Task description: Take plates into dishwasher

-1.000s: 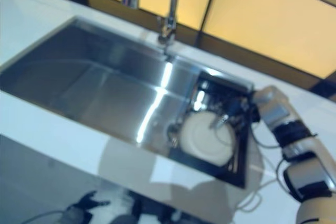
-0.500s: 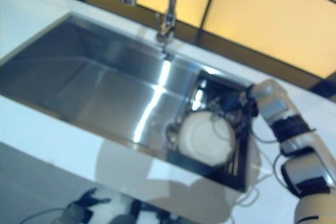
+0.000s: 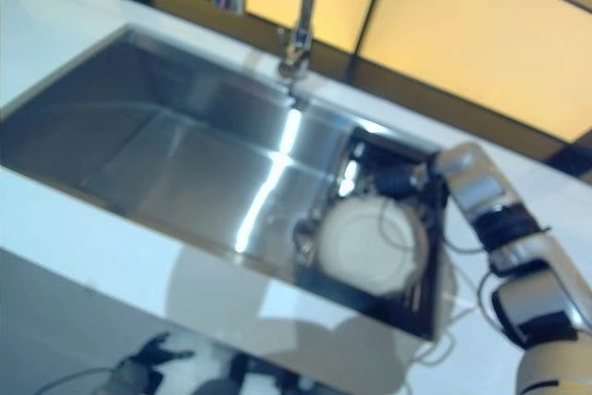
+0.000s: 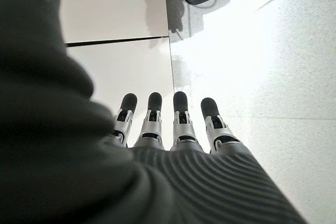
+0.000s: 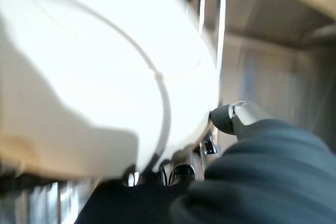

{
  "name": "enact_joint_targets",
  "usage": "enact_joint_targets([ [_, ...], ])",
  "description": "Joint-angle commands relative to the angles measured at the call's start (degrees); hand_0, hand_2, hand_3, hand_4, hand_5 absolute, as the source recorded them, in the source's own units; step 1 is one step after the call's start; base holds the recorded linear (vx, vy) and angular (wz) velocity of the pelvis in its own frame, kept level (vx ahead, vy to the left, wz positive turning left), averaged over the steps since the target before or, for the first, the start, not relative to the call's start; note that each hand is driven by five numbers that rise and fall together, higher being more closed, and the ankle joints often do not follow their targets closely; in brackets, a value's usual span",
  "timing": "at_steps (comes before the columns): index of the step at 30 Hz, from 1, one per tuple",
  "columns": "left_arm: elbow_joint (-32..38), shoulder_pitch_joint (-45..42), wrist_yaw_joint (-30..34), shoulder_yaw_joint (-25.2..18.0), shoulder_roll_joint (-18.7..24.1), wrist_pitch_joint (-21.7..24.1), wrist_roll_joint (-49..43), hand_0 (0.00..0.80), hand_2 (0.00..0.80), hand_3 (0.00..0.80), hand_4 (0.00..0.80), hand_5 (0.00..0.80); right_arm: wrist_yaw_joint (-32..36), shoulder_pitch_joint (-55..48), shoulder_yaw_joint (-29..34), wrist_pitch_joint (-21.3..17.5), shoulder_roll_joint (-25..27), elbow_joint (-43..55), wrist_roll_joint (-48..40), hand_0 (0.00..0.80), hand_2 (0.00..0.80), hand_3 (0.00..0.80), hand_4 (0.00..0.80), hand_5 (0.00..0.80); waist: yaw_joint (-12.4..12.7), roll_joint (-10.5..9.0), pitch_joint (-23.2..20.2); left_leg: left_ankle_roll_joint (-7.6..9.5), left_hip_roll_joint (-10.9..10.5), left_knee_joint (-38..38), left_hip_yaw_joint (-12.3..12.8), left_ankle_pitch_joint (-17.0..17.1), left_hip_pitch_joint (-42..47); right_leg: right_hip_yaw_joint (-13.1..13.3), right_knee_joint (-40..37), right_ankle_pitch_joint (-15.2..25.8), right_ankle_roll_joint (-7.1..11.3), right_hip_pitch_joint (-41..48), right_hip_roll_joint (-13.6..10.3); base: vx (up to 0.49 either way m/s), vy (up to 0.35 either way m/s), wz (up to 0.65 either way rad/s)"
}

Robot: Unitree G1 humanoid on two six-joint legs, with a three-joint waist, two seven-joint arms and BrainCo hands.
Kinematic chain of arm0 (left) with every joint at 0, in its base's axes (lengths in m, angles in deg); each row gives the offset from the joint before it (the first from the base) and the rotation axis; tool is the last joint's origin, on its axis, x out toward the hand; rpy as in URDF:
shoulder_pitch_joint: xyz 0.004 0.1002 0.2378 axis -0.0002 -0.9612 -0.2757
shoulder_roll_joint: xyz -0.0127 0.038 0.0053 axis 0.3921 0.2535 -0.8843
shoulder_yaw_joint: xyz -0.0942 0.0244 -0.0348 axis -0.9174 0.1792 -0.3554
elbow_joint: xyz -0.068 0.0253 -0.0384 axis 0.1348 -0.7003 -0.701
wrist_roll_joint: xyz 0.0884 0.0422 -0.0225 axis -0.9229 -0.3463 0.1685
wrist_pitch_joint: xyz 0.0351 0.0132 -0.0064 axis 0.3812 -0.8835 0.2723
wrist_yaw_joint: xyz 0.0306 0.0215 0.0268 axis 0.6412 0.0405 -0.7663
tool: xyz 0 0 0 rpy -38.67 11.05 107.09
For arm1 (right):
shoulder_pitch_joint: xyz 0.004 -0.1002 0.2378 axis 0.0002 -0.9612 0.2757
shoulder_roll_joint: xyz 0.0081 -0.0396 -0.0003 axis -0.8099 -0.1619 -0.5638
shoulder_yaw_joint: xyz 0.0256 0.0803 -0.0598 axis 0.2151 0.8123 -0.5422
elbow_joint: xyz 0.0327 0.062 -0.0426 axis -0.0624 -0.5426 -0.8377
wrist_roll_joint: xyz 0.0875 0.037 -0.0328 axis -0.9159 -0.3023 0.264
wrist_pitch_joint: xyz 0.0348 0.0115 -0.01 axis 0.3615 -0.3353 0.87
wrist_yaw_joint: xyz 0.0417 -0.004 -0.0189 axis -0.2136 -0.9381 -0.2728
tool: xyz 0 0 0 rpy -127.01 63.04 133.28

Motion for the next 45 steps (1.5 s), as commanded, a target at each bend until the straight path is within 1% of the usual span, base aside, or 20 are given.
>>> enact_joint_targets([
  [1,-1.93,1.49,-1.02,-0.72,-0.27,1.54,-0.40,0.000,0.000,0.000,0.000,0.000,7.40,-3.67,-6.06,-0.31,0.51,3.45,-1.32,0.800,0.800,0.800,0.800,0.800,0.07,0.29,0.40,4.03,-1.81,3.76,-0.74,-6.55,-2.79,-2.15,2.22,-4.51,3.92,0.88,-0.90,0.018,0.012,-0.07],
  [7,-2.84,1.59,-1.19,-0.57,-0.10,1.93,-0.55,0.000,0.000,0.000,0.000,0.000,9.59,-4.21,-6.60,0.35,0.75,4.63,-0.27,0.800,0.800,0.800,0.800,0.800,-0.13,0.14,-0.02,4.10,-1.86,3.88,-0.89,-6.67,-2.54,-1.78,2.33,-4.53,3.99,1.08,-0.85,0.003,0.002,-0.01],
  [8,-3.21,1.61,-1.35,-0.62,-0.17,2.28,-0.61,0.000,0.000,0.000,0.000,0.000,10.23,-4.37,-6.81,0.68,0.88,4.90,0.07,0.618,0.618,0.618,0.618,0.618,-0.19,0.16,-0.08,4.14,-1.92,3.84,-0.97,-6.64,-2.53,-1.64,2.38,-4.55,3.99,1.05,-0.83,0.000,0.000,0.00],
  [9,-3.29,1.67,-1.38,-0.61,-0.17,2.35,-0.53,0.000,0.000,0.000,0.000,0.000,10.65,-4.38,-6.97,0.79,0.92,5.08,0.37,0.417,0.417,0.417,0.417,0.417,-0.24,0.16,-0.10,4.16,-1.93,3.80,-1.00,-6.61,-2.51,-1.52,2.43,-4.56,3.97,1.03,-0.81,0.000,0.000,0.00],
  [10,-3.23,1.70,-1.37,-0.66,-0.15,2.27,-0.55,0.000,0.000,0.000,0.000,0.000,10.87,-4.36,-7.18,0.87,1.14,5.27,0.24,0.110,0.110,0.110,0.110,0.110,-0.26,0.17,-0.12,4.18,-1.92,3.78,-1.04,-6.62,-2.49,-1.41,2.50,-4.60,3.95,1.00,-0.78,0.000,0.000,0.00],
  [11,-3.24,1.65,-1.42,-0.66,-0.16,2.28,-0.56,0.000,0.000,0.000,0.000,0.000,11.00,-4.66,-7.27,1.43,1.37,5.94,0.53,0.000,0.000,0.000,0.000,0.000,-0.35,0.23,-0.15,4.22,-1.97,3.84,-1.19,-6.63,-2.51,-1.20,2.64,-4.67,3.95,0.97,-0.79,0.000,0.000,0.00],
  [16,-3.38,1.51,-1.48,-0.93,-0.09,2.64,-0.70,0.000,0.000,0.000,0.000,0.000,11.10,-5.92,-7.15,1.60,1.75,6.09,3.17,0.000,0.000,0.000,0.000,0.000,-0.51,0.39,-0.18,4.39,-2.08,3.87,-1.86,-6.56,-2.53,-0.58,3.19,-4.81,3.94,0.73,-0.74,0.000,0.000,0.00],
  [23,-3.70,1.59,-1.51,-0.97,0.06,2.93,-0.72,0.000,0.000,0.000,0.000,0.000,10.66,-6.28,-7.03,0.65,3.20,4.58,5.22,0.000,0.000,0.000,0.000,0.000,-0.67,0.51,0.00,4.54,-2.26,4.16,-2.63,-6.60,-2.70,-0.19,3.63,-4.98,3.95,0.60,-0.81,0.002,-0.001,0.06],
  [29,-3.91,1.36,-1.50,-1.52,0.30,3.37,-0.94,0.000,0.000,0.000,0.000,0.000,9.09,-6.14,-7.17,0.20,4.64,3.65,6.30,0.000,0.000,0.000,0.000,0.000,-0.76,0.37,-0.07,4.59,-2.27,3.96,-2.67,-6.58,-2.76,-0.07,3.53,-4.90,4.07,0.47,-0.72,-0.002,0.000,0.02],
  [43,-3.61,1.39,-1.14,-2.28,1.18,3.27,-0.75,0.000,0.000,0.000,0.000,0.000,9.82,-5.87,-8.90,-0.86,9.05,1.85,12.55,0.000,0.000,0.000,0.000,0.000,-1.19,-0.10,0.17,4.79,-2.23,4.55,-2.81,-6.72,-3.09,0.58,4.15,-4.78,4.28,0.12,-0.57,0.000,0.000,0.00],
  [44,-3.57,1.36,-1.18,-2.34,1.17,3.28,-0.75,0.000,0.000,0.000,0.000,0.000,9.35,-6.15,-9.02,-1.01,9.40,1.82,12.83,0.113,0.113,0.113,0.113,0.113,-1.21,-0.13,0.23,4.79,-2.24,4.68,-2.77,-6.75,-3.14,0.63,4.16,-4.72,4.33,0.11,-0.59,0.000,0.000,0.00],
  [45,-3.51,1.36,-1.18,-2.33,1.17,3.23,-0.71,0.000,0.000,0.000,0.000,0.000,9.32,-6.19,-9.07,-1.16,9.56,1.74,13.00,0.264,0.264,0.264,0.264,0.264,-1.22,-0.13,0.25,4.82,-2.24,4.72,-2.76,-6.77,-3.15,0.65,4.20,-4.71,4.35,0.09,-0.58,0.000,0.000,0.00],
])
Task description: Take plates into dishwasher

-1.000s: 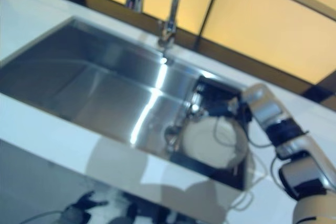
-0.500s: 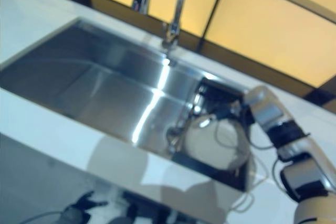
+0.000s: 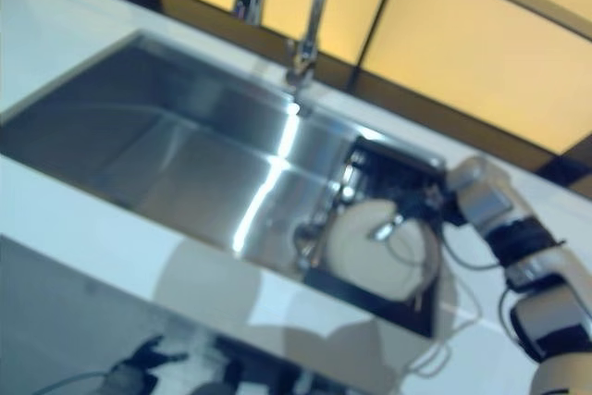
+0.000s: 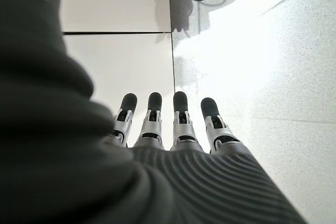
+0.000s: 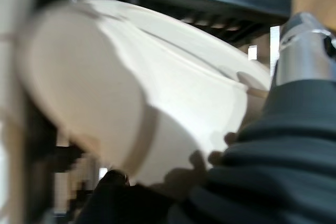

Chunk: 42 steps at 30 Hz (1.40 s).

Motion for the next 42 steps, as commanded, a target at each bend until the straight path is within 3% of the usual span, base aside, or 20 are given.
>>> enact_joint_targets([
  [1,-1.22,1.51,-0.59,-1.22,0.62,1.47,-0.59,0.000,0.000,0.000,0.000,0.000,1.25,-1.02,-6.51,-1.02,3.78,0.07,1.66,0.653,0.653,0.653,0.653,0.653,-0.78,1.32,1.07,4.39,-1.57,4.43,-1.74,-7.05,-2.92,0.68,4.22,-4.55,4.14,-0.26,0.22,0.000,0.000,0.00],
  [2,-1.23,1.45,-0.59,-1.25,0.64,1.54,-0.59,0.000,0.000,0.000,0.000,0.000,0.19,-1.12,-6.46,-1.30,4.01,0.06,1.28,0.800,0.800,0.800,0.800,0.800,-0.84,1.30,1.12,4.38,-1.56,4.45,-1.69,-7.07,-2.92,0.76,4.20,-4.55,4.14,-0.26,0.23,0.000,0.000,0.00],
  [15,-1.20,1.63,-0.83,-1.16,0.53,1.22,-0.25,0.000,0.000,0.000,0.000,0.000,-2.78,-0.47,-4.59,-2.29,2.91,0.31,-1.61,0.800,0.800,0.800,0.800,0.800,-0.88,1.45,0.86,4.45,-1.59,4.24,-1.44,-7.04,-3.07,0.74,3.81,-4.30,4.35,-0.37,0.22,0.000,0.000,0.00],
  [27,-0.39,1.08,-1.05,-0.43,-0.20,0.50,-0.52,0.000,0.000,0.000,0.000,0.000,-10.39,2.15,-1.79,-3.82,-0.09,0.81,-9.27,0.800,0.800,0.800,0.800,0.800,-0.60,2.06,0.48,4.63,-1.63,4.39,-0.83,-7.35,-2.60,0.34,3.75,-4.20,4.51,-0.16,0.00,0.000,0.000,0.00],
  [42,-0.07,-0.67,-0.53,0.05,-0.20,1.39,-0.49,0.000,0.000,0.000,0.000,0.000,-21.57,3.47,2.02,-8.12,3.55,-1.96,-16.29,0.800,0.800,0.800,0.800,0.800,-1.03,3.06,-0.55,4.84,-1.72,4.51,-0.87,-7.91,-1.76,0.99,4.55,-4.88,4.48,0.21,-0.05,0.000,0.004,-0.01],
])
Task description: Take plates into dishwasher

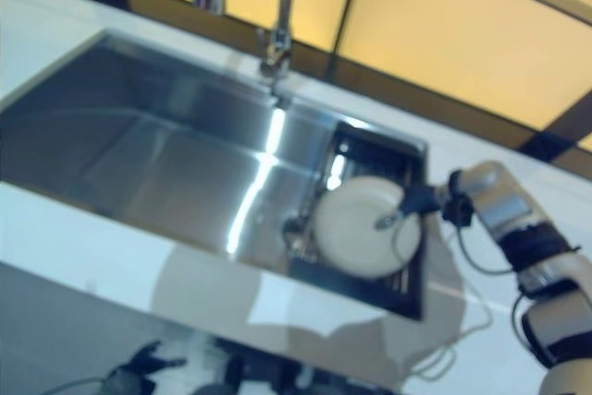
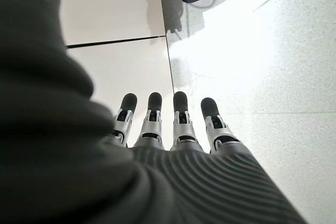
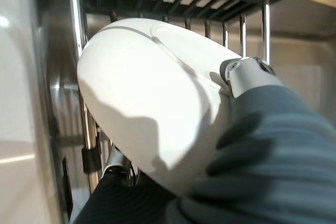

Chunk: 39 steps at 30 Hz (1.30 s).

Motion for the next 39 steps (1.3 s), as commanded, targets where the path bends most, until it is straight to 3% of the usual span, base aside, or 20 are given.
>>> enact_joint_targets([
  [1,-0.18,0.66,-0.49,0.22,-0.02,1.57,-0.38,0.000,0.000,0.000,0.000,0.000,-7.85,4.14,0.39,-3.05,2.43,-0.89,-2.70,0.800,0.800,0.800,0.800,0.800,1.81,1.97,-1.47,4.76,-1.90,4.29,-1.77,-7.93,-1.36,0.04,4.57,-5.41,3.90,0.81,-0.23,-0.011,0.024,-0.05],
  [11,0.05,-0.42,-0.36,0.49,-0.04,1.99,-0.64,0.000,0.000,0.000,0.000,0.000,-17.44,4.18,4.65,-6.54,4.94,-1.28,-9.77,0.800,0.800,0.800,0.800,0.800,1.30,2.42,-1.99,5.09,-1.94,4.93,-1.25,-8.68,-0.79,0.89,4.89,-5.14,4.35,0.91,-0.16,-0.022,0.031,-0.03],
  [17,-0.70,-0.82,-0.33,0.99,-0.47,2.63,-1.46,0.000,0.000,0.000,0.000,0.000,-26.14,3.17,9.99,-10.20,5.01,0.81,-19.82,0.800,0.800,0.800,0.800,0.800,0.73,3.04,-2.86,5.28,-2.04,5.42,-0.75,-9.18,-0.52,1.50,5.05,-4.77,4.84,0.65,-0.21,-0.032,0.038,-0.03],
  [19,-1.01,-0.99,-0.31,1.12,-0.54,2.88,-1.70,0.000,0.000,0.000,0.000,0.000,-27.65,2.41,11.90,-10.61,4.63,2.39,-21.76,0.800,0.800,0.800,0.800,0.800,0.56,3.29,-3.14,5.34,-2.11,5.61,-0.61,-9.31,-0.51,1.69,5.03,-4.68,4.94,0.60,-0.24,-0.032,0.034,-0.09],
  [28,-2.23,-1.19,-0.40,2.55,-1.42,3.84,-1.71,0.000,0.000,0.000,0.000,0.000,-35.13,-2.55,21.62,-18.90,-0.41,11.69,-32.55,0.800,0.800,0.800,0.800,0.800,-0.71,6.13,-4.44,5.92,-2.73,5.81,-0.13,-9.72,-0.20,3.41,4.85,-3.54,5.90,-0.57,-0.75,-0.059,0.055,-0.06],
  [34,-3.66,-1.28,0.03,3.55,-1.99,4.70,-1.77,0.000,0.000,0.000,0.000,0.000,-40.11,-2.65,28.02,-24.22,-7.64,18.68,-46.80,0.800,0.800,0.800,0.800,0.800,-0.88,7.75,-5.19,6.22,-3.15,5.82,-0.04,-10.02,0.33,3.99,4.75,-2.50,6.76,-1.53,-1.32,-0.071,0.076,-0.12],
  [39,-4.36,-1.32,0.49,4.34,-3.20,4.72,-3.10,0.000,0.000,0.000,0.000,0.000,-44.68,-4.03,32.60,-29.12,-22.11,28.31,-52.98,0.800,0.800,0.800,0.800,0.800,-0.06,9.60,-5.62,6.53,-3.74,5.10,-0.38,-9.79,1.13,2.93,4.27,-0.48,6.91,-2.27,-2.54,-0.082,0.098,-0.01],
])
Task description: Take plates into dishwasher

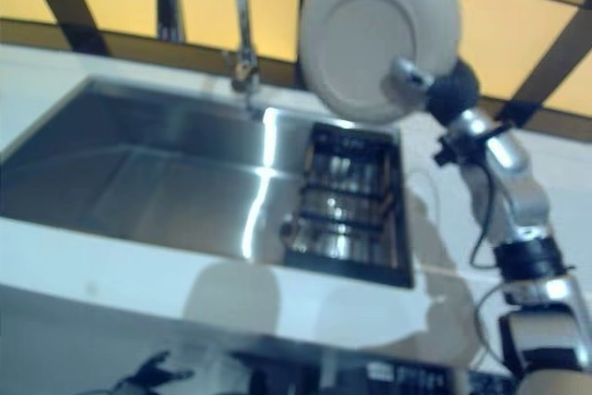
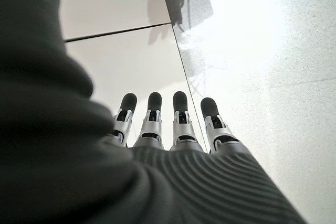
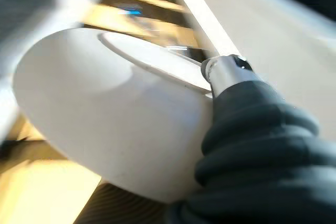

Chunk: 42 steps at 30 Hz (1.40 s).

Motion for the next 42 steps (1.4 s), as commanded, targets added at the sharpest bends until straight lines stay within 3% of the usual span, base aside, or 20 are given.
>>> enact_joint_targets([
  [1,-3.66,2.05,0.17,2.83,-0.58,1.35,-2.24,0.000,0.000,0.000,0.000,0.000,-3.34,2.23,5.31,-7.87,-6.92,5.99,-6.71,0.800,0.800,0.800,0.800,0.800,3.12,3.07,-3.20,4.93,-2.66,4.51,-4.43,-9.78,-0.09,-1.49,3.63,-1.67,4.87,-2.22,-2.05,-0.052,0.097,-0.05],
  [8,-5.87,2.31,0.76,4.10,-1.88,1.53,-3.08,0.000,0.000,0.000,0.000,0.000,-6.04,0.84,2.83,-16.52,-19.89,13.22,-14.45,0.800,0.800,0.800,0.800,0.800,3.37,4.83,-3.52,5.53,-3.19,3.09,-4.69,-9.14,1.39,-1.91,3.60,0.61,4.62,-3.29,-3.16,-0.052,0.112,-0.13],
  [12,-6.42,1.64,0.71,4.90,-2.90,0.51,-2.87,0.000,0.000,0.000,0.000,0.000,-6.84,-0.71,0.62,-19.18,-24.93,16.18,-20.43,0.800,0.800,0.800,0.800,0.800,3.82,5.22,-3.66,5.41,-2.80,1.34,-1.70,-8.78,2.87,-6.69,3.83,2.86,5.87,-3.67,-4.44,-0.033,0.107,-0.18],
  [13,-6.36,1.57,0.65,4.90,-2.98,0.35,-2.73,0.000,0.000,0.000,0.000,0.000,-6.97,-0.87,0.38,-19.21,-25.28,16.42,-20.59,0.800,0.800,0.800,0.800,0.800,3.95,5.22,-3.67,5.38,-2.73,1.14,-1.13,-8.75,3.03,-7.49,3.99,3.15,6.09,-3.74,-4.64,-0.049,0.099,-0.34],
  [14,-6.11,1.20,0.61,4.67,-3.07,0.03,-2.37,0.000,0.000,0.000,0.000,0.000,-6.92,-1.40,-0.67,-19.47,-26.34,17.21,-21.94,0.800,0.800,0.800,0.800,0.800,4.44,5.32,-3.57,5.38,-2.33,0.41,1.14,-8.76,3.73,-10.86,5.72,4.23,6.98,-4.21,-5.57,-0.051,0.100,-0.50],
  [15,-5.88,1.06,0.74,4.63,-3.06,-0.12,-2.31,0.000,0.000,0.000,0.000,0.000,-7.56,-1.98,-1.19,-19.67,-26.63,17.80,-21.59,0.800,0.800,0.800,0.800,0.800,4.57,5.46,-3.48,5.57,-2.06,-0.14,2.24,-8.78,4.17,-12.11,7.40,4.47,7.30,-4.61,-6.19,-0.060,0.110,-0.89],
  [19,-5.78,0.89,0.59,5.23,-3.08,0.56,-2.49,0.000,0.000,0.000,0.000,0.000,-8.10,-4.48,-1.94,-19.80,-26.86,19.78,-21.47,0.800,0.800,0.800,0.800,0.800,3.93,5.62,-3.49,6.27,-1.30,-1.13,3.06,-8.96,4.79,-12.38,12.27,3.03,6.58,-4.65,-7.43,-0.038,0.036,-0.75],
  [22,-6.23,1.16,-0.02,6.32,-3.28,1.75,-2.17,0.000,0.000,0.000,0.000,0.000,-10.13,-7.04,-2.32,-20.53,-26.31,20.64,-14.97,0.800,0.800,0.800,0.800,0.800,2.71,5.48,-4.12,6.71,-0.57,-1.13,3.65,-9.77,4.24,-12.74,16.81,-0.68,4.91,-3.00,-9.02,-0.036,-0.003,-0.01],
  [25,-6.18,1.62,-0.25,6.26,-3.32,1.52,-1.44,0.000,0.000,0.000,0.000,0.000,-20.51,-8.00,-2.04,-20.19,-25.08,19.91,6.50,0.800,0.800,0.800,0.800,0.800,1.97,5.17,-4.74,6.69,0.18,-1.13,5.34,-10.00,3.56,-13.23,18.98,-2.85,4.11,-1.06,-9.58,-0.017,-0.039,0.17],
  [26,-6.11,1.56,-0.46,6.24,-3.19,1.23,-0.61,0.000,0.000,0.000,0.000,0.000,-23.71,-8.56,-1.46,-19.65,-23.84,19.21,13.35,0.800,0.800,0.800,0.800,0.800,1.58,4.83,-5.06,6.53,0.21,-1.13,5.72,-10.18,3.55,-12.83,19.85,-3.31,4.77,-0.24,-9.98,-0.001,-0.030,0.22],
  [31,-4.58,0.25,-0.86,4.24,-2.62,-0.37,0.99,0.000,0.000,0.000,0.000,0.000,-35.32,-13.54,2.70,-16.71,-14.46,15.65,37.35,0.800,0.800,0.800,0.800,0.800,-0.01,4.09,-5.56,6.33,1.19,-1.13,11.29,-10.59,2.78,-14.20,23.57,-3.82,5.49,1.77,-11.61,-0.040,-0.089,-1.00],
  [36,-4.21,-0.50,-1.39,2.18,-2.30,-0.44,0.97,0.000,0.000,0.000,0.000,0.000,-41.72,-19.22,4.71,-16.06,-5.22,16.57,45.70,0.800,0.800,0.800,0.800,0.800,-1.98,2.80,-5.45,5.81,2.43,-1.13,15.96,-10.39,2.09,-14.32,21.96,-6.67,5.50,3.26,-9.69,-0.103,-0.229,-0.99],
  [38,-4.19,-0.11,-1.96,1.27,-2.16,-0.36,1.16,0.000,0.000,0.000,0.000,0.000,-43.71,-21.62,5.53,-14.65,-1.84,17.51,45.98,0.800,0.800,0.800,0.800,0.800,-3.04,1.93,-5.37,5.15,3.34,-1.10,17.78,-9.93,1.33,-14.02,19.19,-9.36,5.03,4.00,-7.63,-0.183,-0.381,-1.18],
  [40,-4.01,0.81,-2.79,0.43,-2.14,-1.08,2.20,0.000,0.000,0.000,0.000,0.000,-43.71,-23.68,6.31,-14.04,0.60,17.88,45.93,0.800,0.800,0.800,0.800,0.800,-3.59,0.78,-5.29,3.35,5.03,0.15,20.61,-9.07,0.06,-15.11,13.09,-12.49,3.75,5.88,-5.20,-0.228,-0.478,-0.90],
  [42,-3.91,1.45,-3.22,0.36,-2.34,-1.01,2.49,0.000,0.000,0.000,0.000,0.000,-44.61,-24.69,6.48,-13.14,2.38,17.68,46.23,0.800,0.800,0.800,0.800,0.800,-4.04,-0.06,-5.12,1.61,6.29,0.96,21.50,-7.91,-0.97,-14.54,8.96,-13.98,2.78,6.81,-3.22,-0.236,-0.492,-0.82],
])
